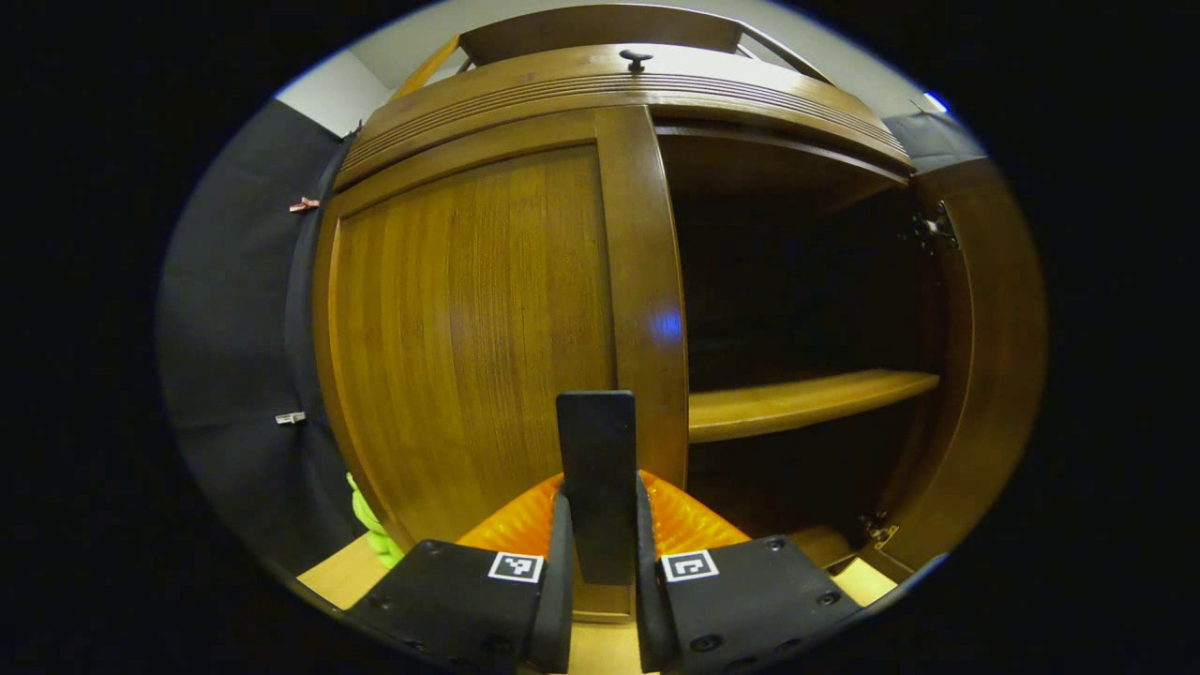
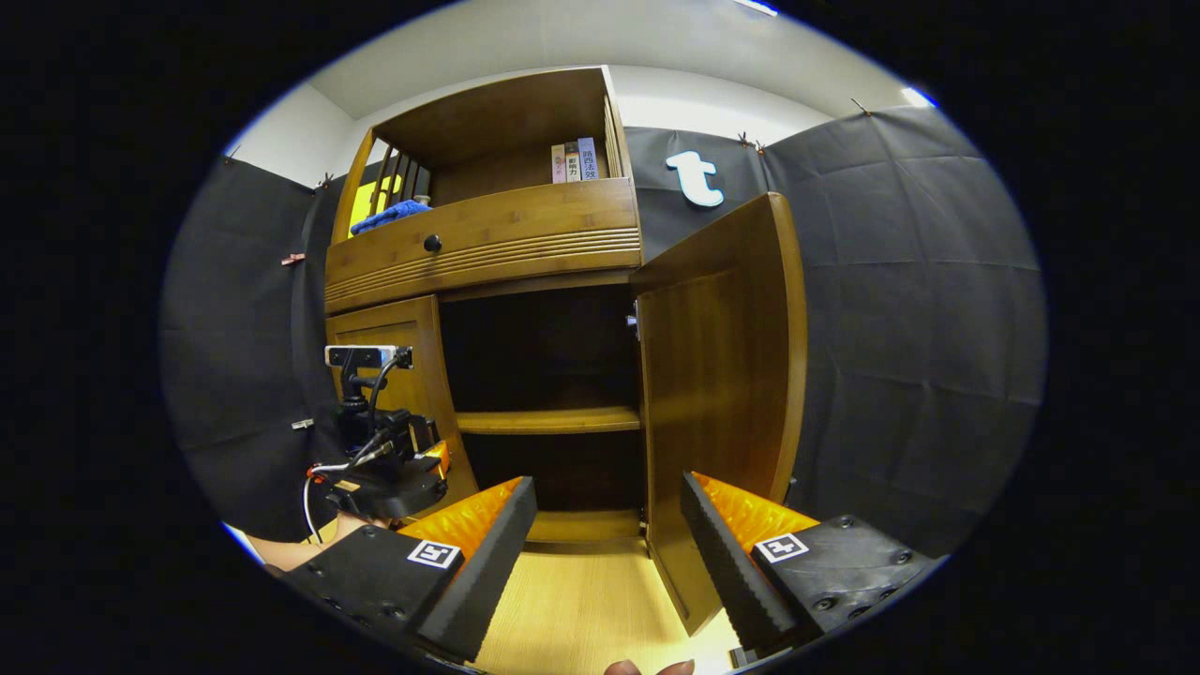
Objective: Open the right door of the double-door shoe cabinet with the right hand, and open the left door with the left hand.
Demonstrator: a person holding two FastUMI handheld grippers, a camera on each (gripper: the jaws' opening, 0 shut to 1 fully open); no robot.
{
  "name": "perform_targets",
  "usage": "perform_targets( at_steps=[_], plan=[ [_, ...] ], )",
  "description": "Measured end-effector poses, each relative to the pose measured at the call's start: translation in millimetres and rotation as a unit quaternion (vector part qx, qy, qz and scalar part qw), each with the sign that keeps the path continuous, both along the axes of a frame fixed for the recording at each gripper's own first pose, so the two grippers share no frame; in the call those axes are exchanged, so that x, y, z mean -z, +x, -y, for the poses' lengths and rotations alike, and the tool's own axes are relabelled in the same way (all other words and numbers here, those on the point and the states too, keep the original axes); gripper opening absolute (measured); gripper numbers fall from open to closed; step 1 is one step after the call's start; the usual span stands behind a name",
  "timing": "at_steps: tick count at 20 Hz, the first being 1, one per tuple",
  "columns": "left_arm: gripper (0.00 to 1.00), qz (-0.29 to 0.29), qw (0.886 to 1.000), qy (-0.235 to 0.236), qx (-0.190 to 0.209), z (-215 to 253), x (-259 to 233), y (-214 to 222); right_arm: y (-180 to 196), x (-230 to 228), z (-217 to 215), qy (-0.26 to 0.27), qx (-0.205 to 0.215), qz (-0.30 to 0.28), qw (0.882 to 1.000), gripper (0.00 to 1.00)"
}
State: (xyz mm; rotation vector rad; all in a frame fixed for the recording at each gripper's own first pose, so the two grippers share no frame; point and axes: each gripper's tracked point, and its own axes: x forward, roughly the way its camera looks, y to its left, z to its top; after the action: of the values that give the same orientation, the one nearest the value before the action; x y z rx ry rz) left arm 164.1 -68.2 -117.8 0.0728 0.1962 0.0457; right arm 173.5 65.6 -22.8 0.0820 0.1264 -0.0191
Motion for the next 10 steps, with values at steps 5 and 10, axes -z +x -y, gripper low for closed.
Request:
perform_targets(
  at_steps=[5, 10],
  plan=[
    [0.31, -0.013, 1.000, -0.011, -0.008, -17, 0, -57, -8, -1, -5, -0.003, -0.016, 0.004, 1.000, 1.00],
    [0.30, -0.017, 0.999, -0.021, -0.022, -48, -3, -111, -15, -1, -13, -0.004, -0.026, 0.006, 1.000, 0.95]
  ],
)
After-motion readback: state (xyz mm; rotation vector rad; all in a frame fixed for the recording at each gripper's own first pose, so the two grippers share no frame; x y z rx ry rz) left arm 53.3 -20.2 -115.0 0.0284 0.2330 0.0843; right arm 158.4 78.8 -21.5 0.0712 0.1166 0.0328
